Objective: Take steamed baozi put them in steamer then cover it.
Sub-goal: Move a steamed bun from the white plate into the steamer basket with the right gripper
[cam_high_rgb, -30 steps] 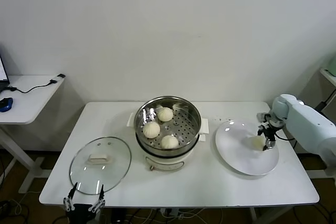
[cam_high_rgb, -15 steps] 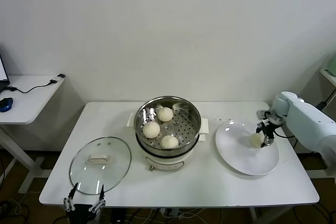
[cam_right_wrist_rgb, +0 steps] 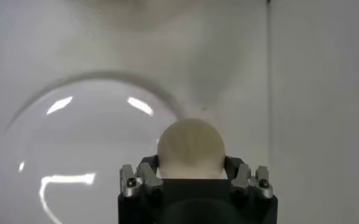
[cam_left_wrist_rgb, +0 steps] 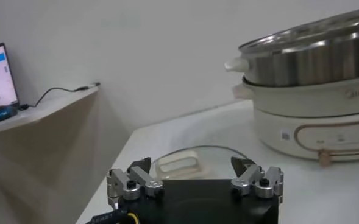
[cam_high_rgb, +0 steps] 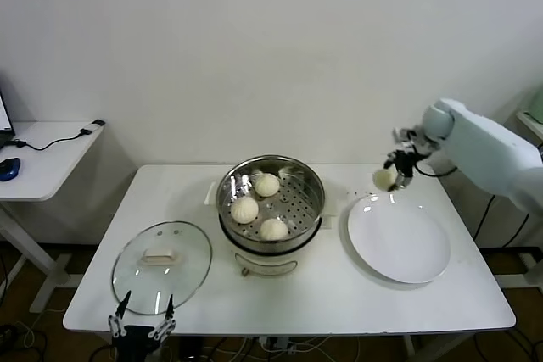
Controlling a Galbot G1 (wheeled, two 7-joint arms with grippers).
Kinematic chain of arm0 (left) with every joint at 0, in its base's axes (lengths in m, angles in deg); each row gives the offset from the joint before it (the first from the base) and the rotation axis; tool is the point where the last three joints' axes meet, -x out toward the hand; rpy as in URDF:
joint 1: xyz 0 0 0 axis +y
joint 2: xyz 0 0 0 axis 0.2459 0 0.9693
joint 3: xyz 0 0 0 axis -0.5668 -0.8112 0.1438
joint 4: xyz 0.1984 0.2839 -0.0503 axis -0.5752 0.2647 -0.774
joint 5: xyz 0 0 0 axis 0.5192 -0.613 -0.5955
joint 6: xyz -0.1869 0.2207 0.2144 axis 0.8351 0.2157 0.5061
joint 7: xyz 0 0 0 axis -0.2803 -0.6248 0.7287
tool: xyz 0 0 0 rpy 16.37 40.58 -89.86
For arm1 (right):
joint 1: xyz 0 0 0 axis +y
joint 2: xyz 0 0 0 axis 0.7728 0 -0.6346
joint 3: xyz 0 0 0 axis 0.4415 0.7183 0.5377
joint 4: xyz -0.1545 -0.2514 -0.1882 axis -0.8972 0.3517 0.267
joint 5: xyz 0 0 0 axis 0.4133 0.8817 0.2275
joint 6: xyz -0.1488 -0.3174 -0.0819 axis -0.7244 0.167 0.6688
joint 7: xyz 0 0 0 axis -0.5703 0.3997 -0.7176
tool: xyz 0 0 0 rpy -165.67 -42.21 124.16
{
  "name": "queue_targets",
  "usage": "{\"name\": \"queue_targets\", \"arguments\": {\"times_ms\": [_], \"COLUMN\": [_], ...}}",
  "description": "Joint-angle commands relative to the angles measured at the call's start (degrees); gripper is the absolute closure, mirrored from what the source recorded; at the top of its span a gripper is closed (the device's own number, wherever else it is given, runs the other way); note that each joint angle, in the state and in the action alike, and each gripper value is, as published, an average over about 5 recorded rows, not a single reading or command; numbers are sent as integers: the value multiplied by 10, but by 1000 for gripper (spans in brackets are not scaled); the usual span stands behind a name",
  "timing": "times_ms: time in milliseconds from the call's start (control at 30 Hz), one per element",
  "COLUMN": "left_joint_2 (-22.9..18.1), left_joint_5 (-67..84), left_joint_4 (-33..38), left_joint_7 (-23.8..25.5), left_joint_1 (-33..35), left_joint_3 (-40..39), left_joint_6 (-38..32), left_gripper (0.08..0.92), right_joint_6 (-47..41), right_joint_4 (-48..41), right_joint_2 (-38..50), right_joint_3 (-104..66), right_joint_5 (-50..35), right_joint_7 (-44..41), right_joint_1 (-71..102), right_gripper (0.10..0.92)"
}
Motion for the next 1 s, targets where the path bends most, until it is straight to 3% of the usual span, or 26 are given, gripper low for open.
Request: {"name": "queue_targets", "arguments": {"times_ms": [33,367,1000], "left_joint_2": [2,3,1], "left_joint_5": [2,4,9], "left_joint_4": [-3,-11,-9], "left_joint_7": [0,-1,0], "left_joint_1": [-6,-11,-20], "left_joint_3": [-10,-20,-16], "left_joint_6": [-2,-10,-6], "left_gripper": [177,177,177], "right_joint_6": [-77,-132,-141], "right_joint_4": [73,170,166], "right_joint_2": [-98,-179,-246], "right_joint_3": [191,316,390], "right_joint_5": [-277,-390,-352], "right_joint_7": [12,45,69], "right_joint_1": [-200,-242,-149], "right_gripper": [330,330,330]}}
